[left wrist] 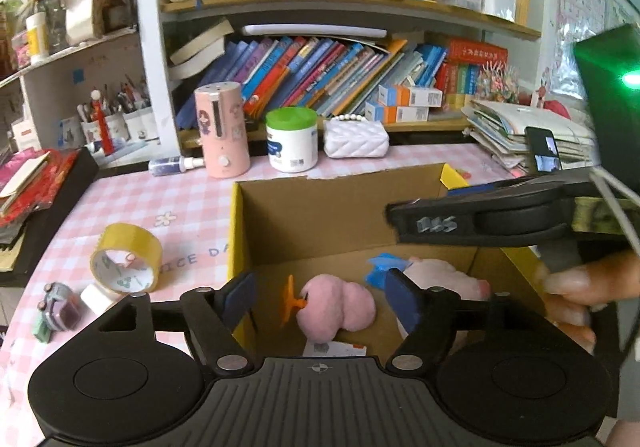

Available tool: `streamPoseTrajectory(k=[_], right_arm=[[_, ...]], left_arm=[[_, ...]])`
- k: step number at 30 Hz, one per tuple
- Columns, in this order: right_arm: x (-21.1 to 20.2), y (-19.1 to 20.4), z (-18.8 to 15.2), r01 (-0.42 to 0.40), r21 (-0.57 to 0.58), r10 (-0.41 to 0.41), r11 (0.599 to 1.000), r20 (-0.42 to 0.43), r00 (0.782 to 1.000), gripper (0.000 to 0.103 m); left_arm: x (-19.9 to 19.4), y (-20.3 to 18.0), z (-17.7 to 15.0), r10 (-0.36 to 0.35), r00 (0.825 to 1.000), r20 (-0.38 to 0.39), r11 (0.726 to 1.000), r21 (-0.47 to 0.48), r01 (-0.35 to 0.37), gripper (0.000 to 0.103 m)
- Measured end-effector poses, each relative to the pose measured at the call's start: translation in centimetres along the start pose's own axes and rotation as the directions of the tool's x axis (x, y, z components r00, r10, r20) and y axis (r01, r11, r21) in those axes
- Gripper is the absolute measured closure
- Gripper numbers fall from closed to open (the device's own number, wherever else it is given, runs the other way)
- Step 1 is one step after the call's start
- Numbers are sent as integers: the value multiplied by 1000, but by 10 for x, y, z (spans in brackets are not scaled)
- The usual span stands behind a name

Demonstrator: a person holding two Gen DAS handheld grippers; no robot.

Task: Organize objects
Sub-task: 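Lower the blue sponge into the yellow box and open the right gripper while the left releases the pink plush, then lift both grippers out of the yellow box and back toward the table items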

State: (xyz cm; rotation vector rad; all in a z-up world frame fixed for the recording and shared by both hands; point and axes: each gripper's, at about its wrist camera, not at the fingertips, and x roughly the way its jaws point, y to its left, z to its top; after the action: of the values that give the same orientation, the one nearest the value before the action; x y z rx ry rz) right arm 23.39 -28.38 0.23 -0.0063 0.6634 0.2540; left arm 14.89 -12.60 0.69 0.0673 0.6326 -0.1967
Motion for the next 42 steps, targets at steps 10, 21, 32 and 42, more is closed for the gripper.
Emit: streamPoseTrajectory(k=[10, 21, 32, 42], right_arm=[[-75, 1, -25, 89, 89, -104, 992, 184, 977, 46], [-122, 15, -77, 206, 167, -238, 964, 203, 950, 45], [-133, 51, -119, 275, 186, -290, 943, 57, 955, 38], [-146, 96, -144, 268, 168, -267, 949, -30, 963, 28]], left_arm=[[-36, 13, -16, 34, 999, 17, 997, -71, -33, 15], [-66, 34, -36, 76, 995, 58, 988, -141, -67, 8], [-89, 47, -72, 69, 997, -15, 987, -146, -71, 4], [-110, 71, -98, 63, 994, -93, 985, -154, -77, 4]])
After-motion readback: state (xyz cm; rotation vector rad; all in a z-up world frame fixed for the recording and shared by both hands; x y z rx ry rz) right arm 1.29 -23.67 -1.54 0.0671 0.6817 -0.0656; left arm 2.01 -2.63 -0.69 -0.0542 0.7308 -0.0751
